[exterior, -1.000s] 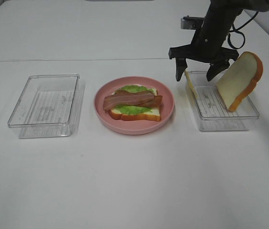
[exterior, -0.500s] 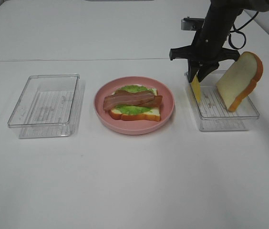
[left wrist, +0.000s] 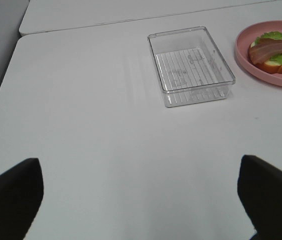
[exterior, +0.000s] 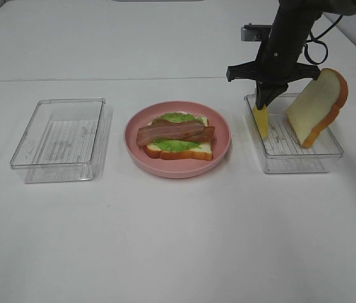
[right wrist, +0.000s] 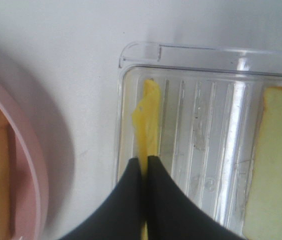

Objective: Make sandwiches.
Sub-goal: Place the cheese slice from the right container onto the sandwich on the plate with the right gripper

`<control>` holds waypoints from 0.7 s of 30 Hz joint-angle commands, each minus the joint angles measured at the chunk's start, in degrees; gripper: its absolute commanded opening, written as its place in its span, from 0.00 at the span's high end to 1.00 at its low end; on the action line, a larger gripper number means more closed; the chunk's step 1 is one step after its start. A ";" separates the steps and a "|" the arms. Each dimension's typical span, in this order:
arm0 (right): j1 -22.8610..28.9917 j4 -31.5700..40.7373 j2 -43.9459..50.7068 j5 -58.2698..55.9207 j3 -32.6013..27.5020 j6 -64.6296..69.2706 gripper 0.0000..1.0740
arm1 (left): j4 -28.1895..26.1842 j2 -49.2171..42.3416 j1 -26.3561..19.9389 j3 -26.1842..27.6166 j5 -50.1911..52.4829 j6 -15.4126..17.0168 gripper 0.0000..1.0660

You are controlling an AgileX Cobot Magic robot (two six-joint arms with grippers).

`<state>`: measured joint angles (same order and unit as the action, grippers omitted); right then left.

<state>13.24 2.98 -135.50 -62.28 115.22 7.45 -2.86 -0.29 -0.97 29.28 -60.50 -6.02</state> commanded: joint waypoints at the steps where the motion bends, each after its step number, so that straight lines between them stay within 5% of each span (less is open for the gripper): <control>1: -0.23 -0.74 1.26 -1.55 0.29 -0.57 1.00 | -0.17 -1.15 0.23 -0.11 0.86 0.23 0.08; 14: -0.23 -0.46 9.28 -4.70 0.29 0.00 1.00 | -0.17 -1.15 0.23 -0.11 0.86 0.23 0.08; 17: -0.23 1.83 11.34 -5.79 0.29 -0.06 1.00 | -0.17 -1.15 0.23 -0.11 0.86 0.23 0.08; 21: -0.23 14.50 13.18 -5.67 0.29 -4.41 1.00 | -0.17 -1.15 0.23 -0.11 0.86 0.23 0.08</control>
<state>13.24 15.70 -122.78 -67.78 115.28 4.30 -2.86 -0.29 -0.97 29.28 -60.50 -6.02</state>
